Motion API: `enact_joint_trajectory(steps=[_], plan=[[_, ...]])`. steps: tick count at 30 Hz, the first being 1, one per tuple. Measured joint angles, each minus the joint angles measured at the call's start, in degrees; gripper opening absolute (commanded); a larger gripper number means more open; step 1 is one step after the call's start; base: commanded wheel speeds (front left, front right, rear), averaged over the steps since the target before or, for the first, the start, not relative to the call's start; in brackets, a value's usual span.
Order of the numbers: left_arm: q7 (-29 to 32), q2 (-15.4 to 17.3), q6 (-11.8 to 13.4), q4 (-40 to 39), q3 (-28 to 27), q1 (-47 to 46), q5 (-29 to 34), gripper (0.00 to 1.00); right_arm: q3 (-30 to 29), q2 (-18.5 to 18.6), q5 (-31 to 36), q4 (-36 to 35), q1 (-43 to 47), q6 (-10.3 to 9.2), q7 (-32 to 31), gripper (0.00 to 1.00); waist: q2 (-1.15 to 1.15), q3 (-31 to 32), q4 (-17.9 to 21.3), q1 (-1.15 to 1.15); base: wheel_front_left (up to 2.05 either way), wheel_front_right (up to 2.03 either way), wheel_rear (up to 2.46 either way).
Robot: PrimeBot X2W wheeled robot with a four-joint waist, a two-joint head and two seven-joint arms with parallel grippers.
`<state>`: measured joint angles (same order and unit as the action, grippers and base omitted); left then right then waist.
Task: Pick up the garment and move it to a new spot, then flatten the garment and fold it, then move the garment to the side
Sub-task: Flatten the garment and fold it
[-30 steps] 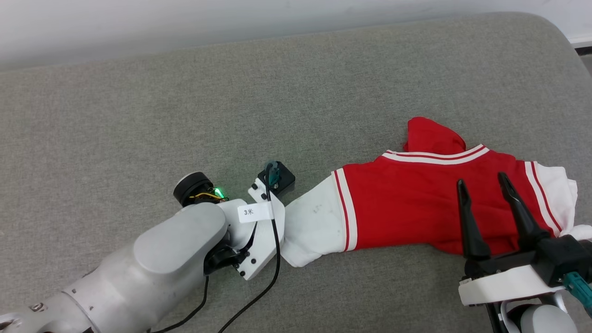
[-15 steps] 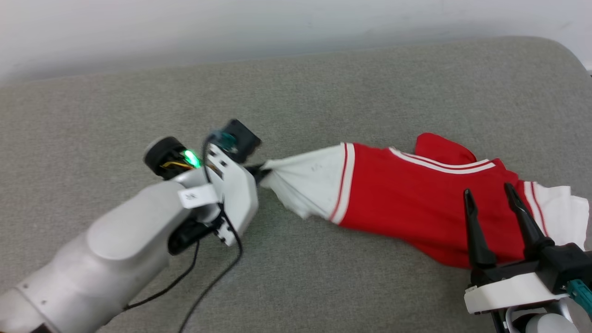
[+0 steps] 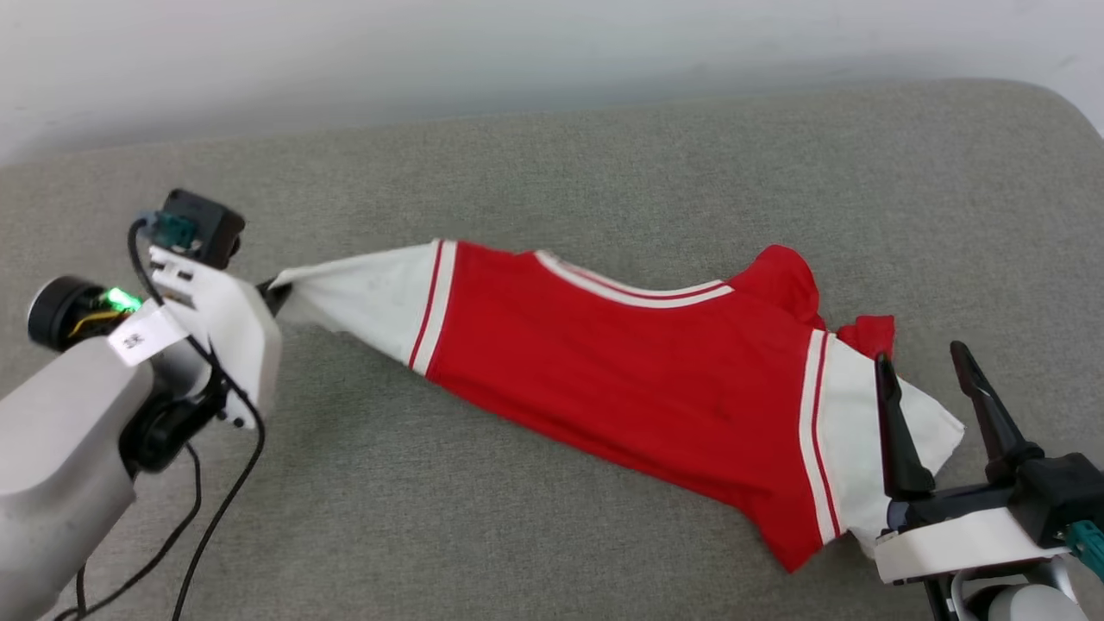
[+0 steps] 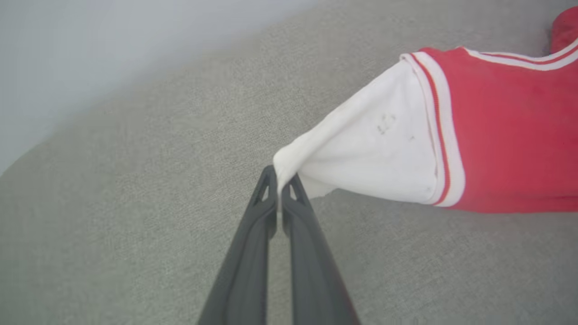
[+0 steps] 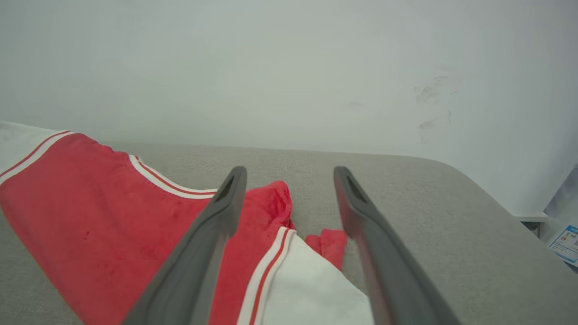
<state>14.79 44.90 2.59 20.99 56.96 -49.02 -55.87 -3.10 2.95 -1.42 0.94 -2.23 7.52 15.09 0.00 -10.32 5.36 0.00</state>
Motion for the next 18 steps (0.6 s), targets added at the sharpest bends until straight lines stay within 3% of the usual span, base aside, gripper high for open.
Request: enact_joint_trajectory(steps=[9, 17, 18], plan=[[0.68, 1.19, 0.45, 9.62, -0.29, 6.1, -4.44, 0.0, -1.3, 0.0, 0.35, 0.66, -0.05, 0.0, 0.0, 1.0, 0.0, -1.59, 0.77, 0.0, 0.0, 0.0, 0.0], [-0.66, -2.56, -2.02, 17.69, -0.07, 7.84, -6.46, 0.0, -1.82, -0.01, 0.94, 1.86, -0.3, 0.0, 0.0, 1.0, 0.0, -1.28, 0.51, 0.0, 0.0, 0.0, 0.0], [-1.71, -2.98, -2.1, 18.19, -0.23, 7.84, -6.46, 0.2, -1.99, -0.01, 1.11, 2.1, -0.34, 0.0, 0.0, 1.0, 0.0, -1.04, 0.42, 0.0, 0.0, 0.0, 0.0]])
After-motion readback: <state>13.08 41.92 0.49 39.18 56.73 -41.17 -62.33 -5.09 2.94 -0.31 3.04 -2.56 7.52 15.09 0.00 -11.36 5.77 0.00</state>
